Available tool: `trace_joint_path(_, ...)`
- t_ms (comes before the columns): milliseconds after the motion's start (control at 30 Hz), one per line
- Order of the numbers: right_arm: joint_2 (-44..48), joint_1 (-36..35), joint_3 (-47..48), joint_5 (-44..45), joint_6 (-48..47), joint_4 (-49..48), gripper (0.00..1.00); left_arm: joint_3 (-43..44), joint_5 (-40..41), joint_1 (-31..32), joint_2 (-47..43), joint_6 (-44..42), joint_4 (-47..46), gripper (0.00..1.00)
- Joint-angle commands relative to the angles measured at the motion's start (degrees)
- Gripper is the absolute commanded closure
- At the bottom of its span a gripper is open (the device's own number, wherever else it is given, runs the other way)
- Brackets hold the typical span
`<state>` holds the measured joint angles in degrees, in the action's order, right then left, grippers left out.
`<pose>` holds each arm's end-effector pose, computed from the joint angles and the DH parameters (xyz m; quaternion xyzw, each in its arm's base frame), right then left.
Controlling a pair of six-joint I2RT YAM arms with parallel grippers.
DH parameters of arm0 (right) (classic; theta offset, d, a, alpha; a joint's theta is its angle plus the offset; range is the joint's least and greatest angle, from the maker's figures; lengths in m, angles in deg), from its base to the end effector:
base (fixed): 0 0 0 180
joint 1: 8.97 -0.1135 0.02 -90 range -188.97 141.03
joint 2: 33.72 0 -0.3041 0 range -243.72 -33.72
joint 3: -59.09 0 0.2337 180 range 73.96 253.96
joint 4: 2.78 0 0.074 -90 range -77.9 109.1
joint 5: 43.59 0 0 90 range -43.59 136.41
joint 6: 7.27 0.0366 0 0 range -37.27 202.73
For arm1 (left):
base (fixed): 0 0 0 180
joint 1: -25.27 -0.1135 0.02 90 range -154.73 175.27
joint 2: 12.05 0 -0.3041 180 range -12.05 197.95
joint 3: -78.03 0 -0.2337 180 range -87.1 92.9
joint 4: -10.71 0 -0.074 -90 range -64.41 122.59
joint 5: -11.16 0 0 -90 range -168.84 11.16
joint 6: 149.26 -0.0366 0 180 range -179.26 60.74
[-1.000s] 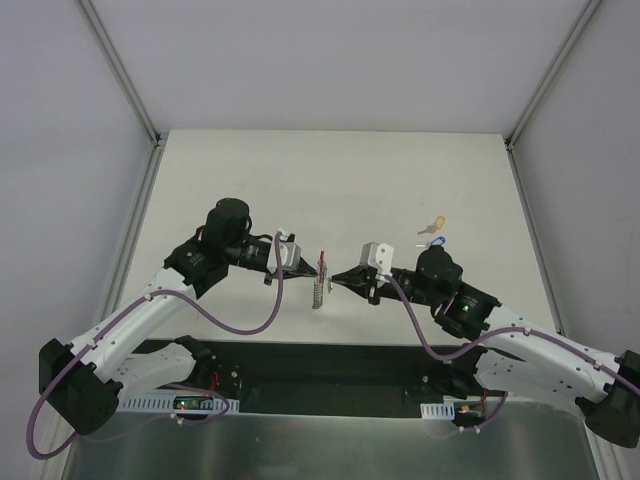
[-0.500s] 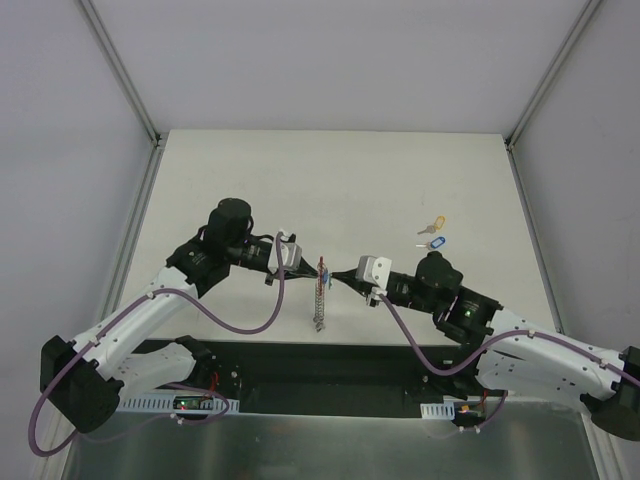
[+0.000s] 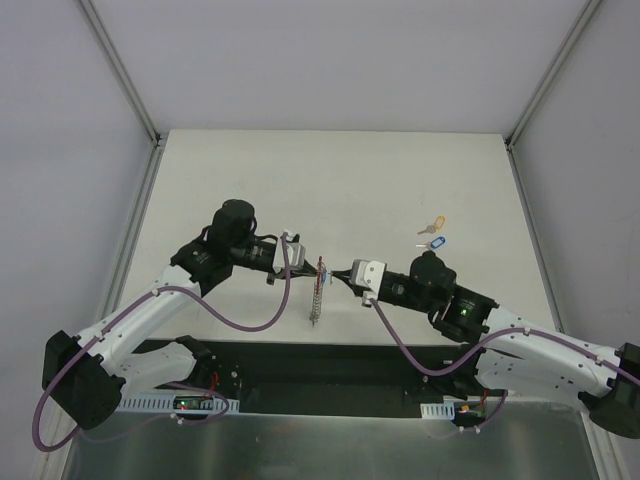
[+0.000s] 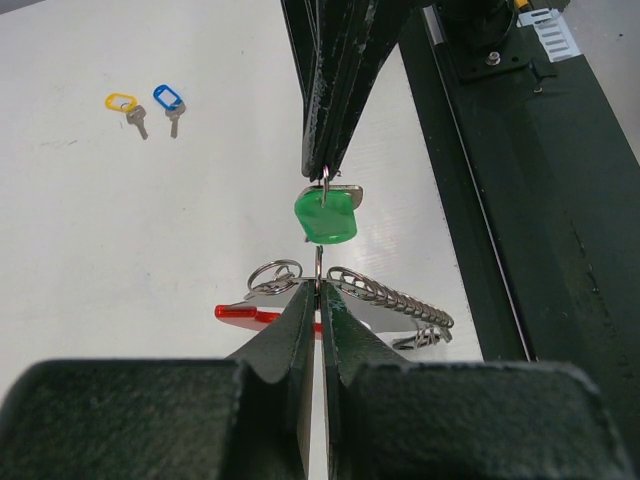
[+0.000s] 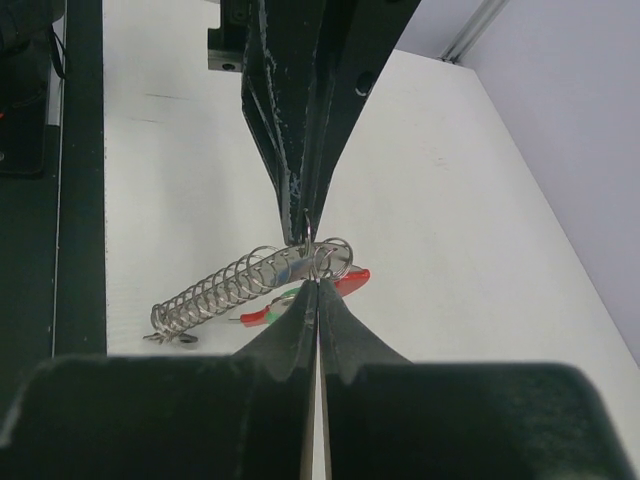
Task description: Put the keys on the keyring
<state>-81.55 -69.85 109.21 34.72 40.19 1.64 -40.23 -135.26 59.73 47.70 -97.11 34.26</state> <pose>0.0710 0.1426 0.3441 -0.6061 0.3884 0.1824 0.6697 0.1378 -0.1315 0.3497 0.6445 0.4315 -0.3760 0.5069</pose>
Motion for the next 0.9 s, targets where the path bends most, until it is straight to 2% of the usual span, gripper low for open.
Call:
trace_joint_path(0,0.99,0.15,-0.17,0.61,0.88,-6.23,0.99,-0.47,-0.35,0.17,-1.74,-2.14,-2.69,1.00)
trace_joint_path(267,-0.50,0.15,-1.58,2.19,2.90,-10.02,0.99,-1.26,1.49,0.96,-1.91,-2.50,-2.69,1.00)
trace_joint_path(867,-3.84,1.03,0.44,-2.47,4.75,-7.12,0.99,-1.08,1.05,1.49,-2.00,-2.15,-2.51,1.00)
